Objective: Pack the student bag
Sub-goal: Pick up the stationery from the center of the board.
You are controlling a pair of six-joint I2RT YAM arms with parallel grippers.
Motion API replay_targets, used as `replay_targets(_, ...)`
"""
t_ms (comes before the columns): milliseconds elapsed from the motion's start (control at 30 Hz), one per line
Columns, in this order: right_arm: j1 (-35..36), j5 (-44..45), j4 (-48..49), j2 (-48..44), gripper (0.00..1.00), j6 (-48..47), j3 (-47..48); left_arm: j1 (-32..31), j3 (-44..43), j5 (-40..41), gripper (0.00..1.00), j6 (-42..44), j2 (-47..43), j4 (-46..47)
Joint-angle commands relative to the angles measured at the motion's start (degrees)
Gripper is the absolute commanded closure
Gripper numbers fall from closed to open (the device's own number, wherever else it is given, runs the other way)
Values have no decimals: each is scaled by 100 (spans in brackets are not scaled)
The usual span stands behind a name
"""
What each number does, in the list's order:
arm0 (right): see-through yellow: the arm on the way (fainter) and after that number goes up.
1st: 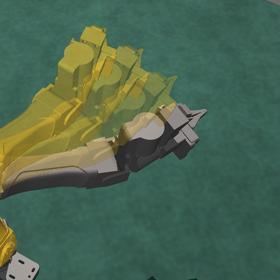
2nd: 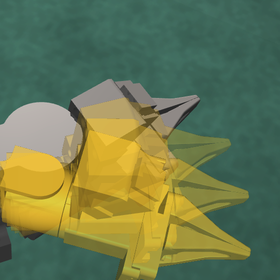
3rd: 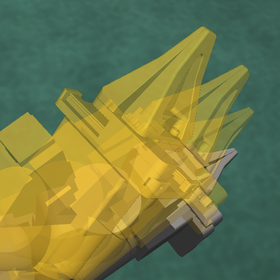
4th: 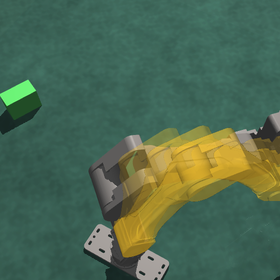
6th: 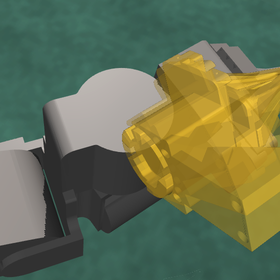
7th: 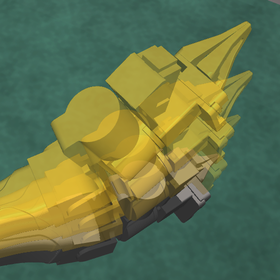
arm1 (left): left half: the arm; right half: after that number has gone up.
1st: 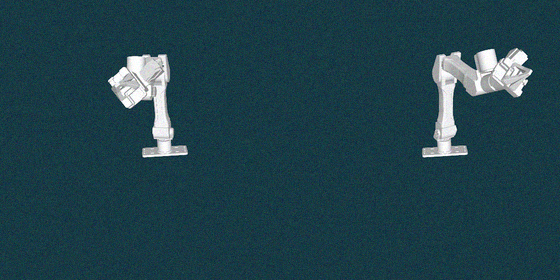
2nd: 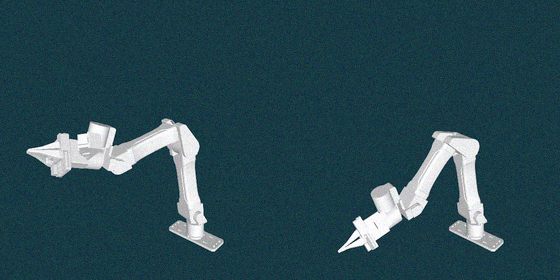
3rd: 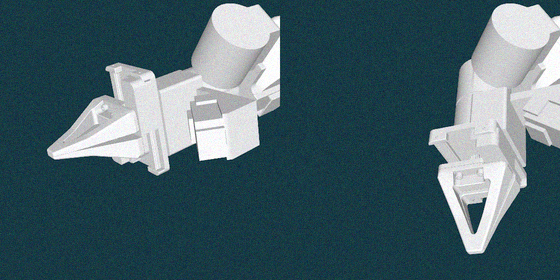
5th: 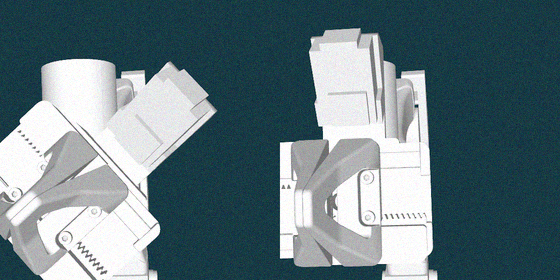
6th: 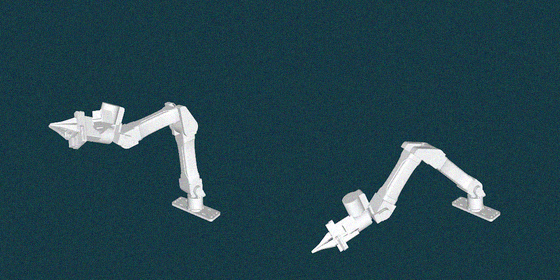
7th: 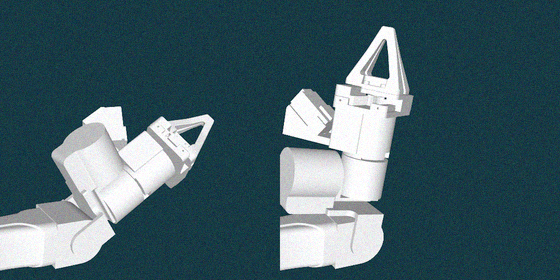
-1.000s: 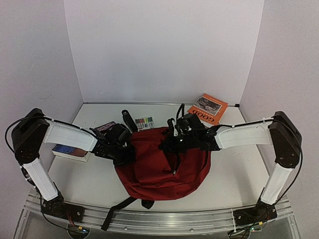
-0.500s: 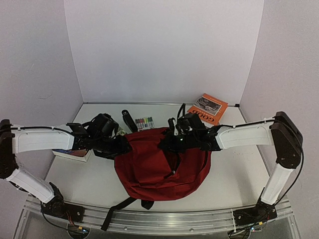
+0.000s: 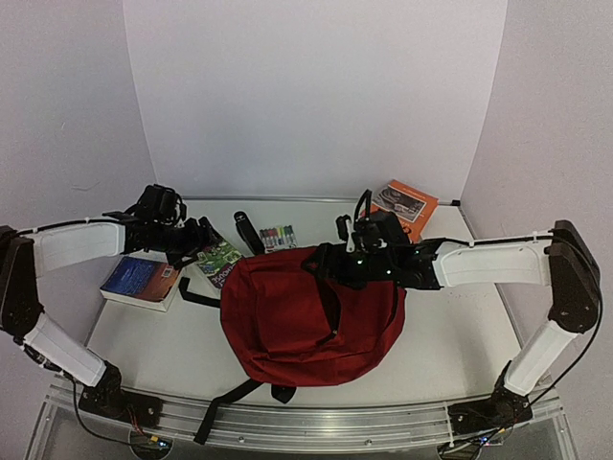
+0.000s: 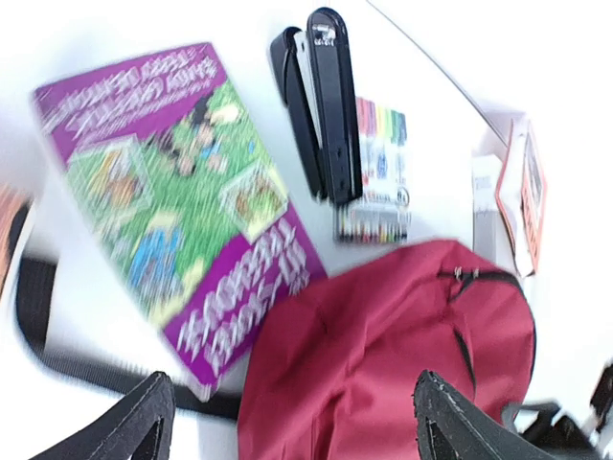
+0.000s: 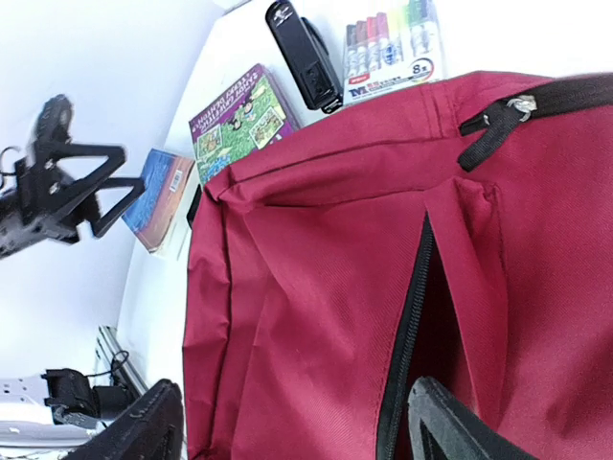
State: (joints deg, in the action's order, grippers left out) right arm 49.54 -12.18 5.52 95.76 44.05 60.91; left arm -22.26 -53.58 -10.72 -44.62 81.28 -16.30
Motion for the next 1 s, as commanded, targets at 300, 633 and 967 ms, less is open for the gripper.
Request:
replay_targets(300, -43, 782, -318, -1123, 10, -55, -426, 660, -2498, -1136, 24, 370, 3024, 1261)
replay_targets(633, -65, 846, -430, -1531, 9, -35, -487, 659, -4135, -1407, 25, 430, 4742, 931)
replay_targets(967, -71, 875, -448, -1546, 8, -50, -536, 638, -4906, -867, 22, 333, 5514, -127)
